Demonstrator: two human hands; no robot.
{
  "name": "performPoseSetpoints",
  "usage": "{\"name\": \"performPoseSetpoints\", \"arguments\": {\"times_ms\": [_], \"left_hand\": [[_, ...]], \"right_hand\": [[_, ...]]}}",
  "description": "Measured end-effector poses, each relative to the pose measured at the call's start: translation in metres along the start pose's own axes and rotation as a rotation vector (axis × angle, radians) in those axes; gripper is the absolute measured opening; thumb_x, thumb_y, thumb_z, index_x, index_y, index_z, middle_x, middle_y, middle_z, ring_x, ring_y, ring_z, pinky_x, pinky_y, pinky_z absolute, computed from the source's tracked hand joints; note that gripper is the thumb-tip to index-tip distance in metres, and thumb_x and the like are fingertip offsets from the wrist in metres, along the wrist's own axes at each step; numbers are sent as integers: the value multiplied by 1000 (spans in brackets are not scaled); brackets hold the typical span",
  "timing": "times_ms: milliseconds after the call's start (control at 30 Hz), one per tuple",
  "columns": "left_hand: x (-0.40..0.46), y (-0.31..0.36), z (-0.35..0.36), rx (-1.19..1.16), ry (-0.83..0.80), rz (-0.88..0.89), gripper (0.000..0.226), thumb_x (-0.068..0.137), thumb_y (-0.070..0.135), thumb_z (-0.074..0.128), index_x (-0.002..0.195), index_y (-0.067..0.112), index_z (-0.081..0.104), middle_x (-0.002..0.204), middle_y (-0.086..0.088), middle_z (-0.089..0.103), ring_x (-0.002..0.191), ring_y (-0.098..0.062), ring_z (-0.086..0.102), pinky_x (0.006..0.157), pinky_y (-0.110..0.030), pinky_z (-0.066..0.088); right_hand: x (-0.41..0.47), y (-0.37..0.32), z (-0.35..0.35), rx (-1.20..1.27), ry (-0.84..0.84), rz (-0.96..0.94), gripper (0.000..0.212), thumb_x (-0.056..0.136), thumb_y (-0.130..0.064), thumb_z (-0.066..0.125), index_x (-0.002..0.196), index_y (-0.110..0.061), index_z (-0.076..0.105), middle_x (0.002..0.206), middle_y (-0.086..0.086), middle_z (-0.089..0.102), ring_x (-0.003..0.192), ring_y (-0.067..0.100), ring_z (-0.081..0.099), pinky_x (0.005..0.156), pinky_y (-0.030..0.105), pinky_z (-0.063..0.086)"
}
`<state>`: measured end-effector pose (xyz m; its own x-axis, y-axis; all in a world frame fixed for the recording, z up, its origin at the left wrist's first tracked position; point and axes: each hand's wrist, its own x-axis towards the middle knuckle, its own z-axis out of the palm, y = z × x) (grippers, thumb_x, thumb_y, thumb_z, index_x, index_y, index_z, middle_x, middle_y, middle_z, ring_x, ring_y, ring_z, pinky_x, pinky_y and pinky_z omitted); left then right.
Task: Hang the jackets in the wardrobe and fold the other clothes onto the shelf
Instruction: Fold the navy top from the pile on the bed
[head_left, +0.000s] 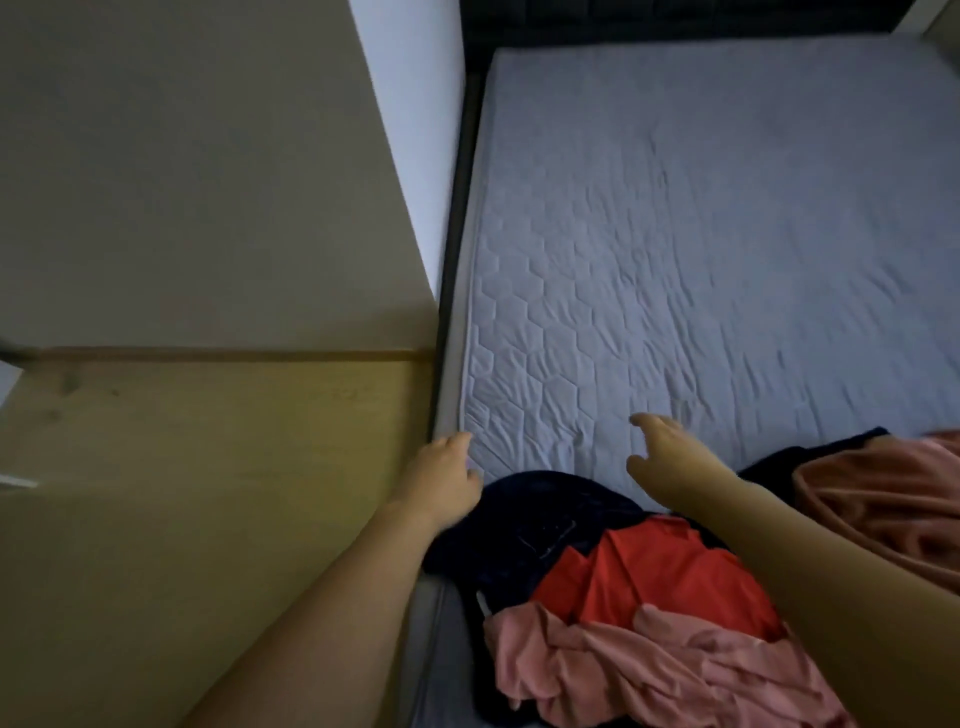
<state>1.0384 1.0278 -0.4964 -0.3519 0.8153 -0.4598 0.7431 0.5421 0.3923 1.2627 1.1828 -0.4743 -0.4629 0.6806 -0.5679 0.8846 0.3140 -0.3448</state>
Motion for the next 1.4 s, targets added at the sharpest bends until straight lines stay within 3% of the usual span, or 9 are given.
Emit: {"name": "performPoseSetpoints", "arguments": {"times_ms": [267, 400, 467, 567, 733, 967, 1067, 1267, 1400], "left_hand": [[66, -74, 243, 146, -407, -173, 90, 80, 64, 53, 151, 32, 10, 160, 0, 4, 146, -25, 9, 113, -60, 9], [78, -78, 270, 159, -118, -67, 28, 86, 44, 53, 104, 24, 43, 122, 0, 49, 114, -22, 50, 99, -51, 39], [81, -78, 258, -11, -69, -20, 20, 86, 36, 54, 83, 20, 44, 89, 5, 59, 81, -16, 60, 73, -39, 51], [78, -71, 218, -226, -17, -37, 14, 76, 37, 56, 73, 25, 49, 62, 5, 59, 55, -9, 57, 49, -31, 45], [75, -38, 120, -583, 285, 21, 9, 62, 29, 56, 60, 27, 48, 45, 9, 44, 43, -3, 37, 43, -22, 32], [53, 15, -14, -1041, 460, 64, 13, 56, 13, 58, 56, 22, 48, 56, 4, 45, 57, -12, 41, 49, -24, 32], [37, 21, -53, -1211, 492, 70, 14, 61, 12, 61, 66, 23, 55, 65, 0, 57, 62, -15, 54, 54, -23, 44], [3, 21, -94, -1072, 228, 118, 40, 78, 25, 79, 113, 16, 61, 101, 7, 71, 93, -9, 67, 73, -17, 52], [-28, 43, -94, -1005, 25, 71, 51, 68, 31, 86, 113, 26, 63, 97, 20, 70, 84, 7, 66, 67, -9, 48]], "right_hand": [[118, 116, 205, -143, -93, -10, 73, 88, -30, 52, 152, -25, 16, 157, 4, 23, 140, 26, 30, 113, 36, 28], [146, 132, 240, -287, -26, -2, 63, 83, -39, 55, 142, -33, 34, 154, 4, 23, 143, 24, 20, 113, 40, 15], [151, 130, 239, -271, -7, -45, 38, 80, -33, 58, 117, -30, 51, 143, 1, 37, 136, 25, 30, 108, 39, 22], [149, 113, 218, -101, -115, -43, 16, 79, -18, 55, 80, -25, 41, 99, 4, 58, 103, 30, 56, 78, 32, 38], [133, 76, 131, 188, 46, -145, 35, 82, -12, 63, 108, -15, 40, 101, 9, 56, 90, 28, 55, 70, 32, 37], [93, 2, -14, 537, 313, -335, 14, 79, -22, 77, 90, -16, 71, 70, -8, 67, 64, -1, 59, 61, 19, 48], [65, -33, -57, 798, 288, -380, 12, 81, -21, 76, 91, -19, 71, 78, -5, 71, 70, 4, 65, 70, 22, 55], [-5, -100, -133, 1148, 184, -485, 9, 87, -7, 66, 92, -13, 71, 84, 4, 75, 81, 20, 71, 75, 32, 59], [-59, -124, -165, 1316, 241, -538, 12, 88, -7, 63, 98, -11, 68, 87, 6, 73, 83, 23, 71, 72, 35, 58]]}}
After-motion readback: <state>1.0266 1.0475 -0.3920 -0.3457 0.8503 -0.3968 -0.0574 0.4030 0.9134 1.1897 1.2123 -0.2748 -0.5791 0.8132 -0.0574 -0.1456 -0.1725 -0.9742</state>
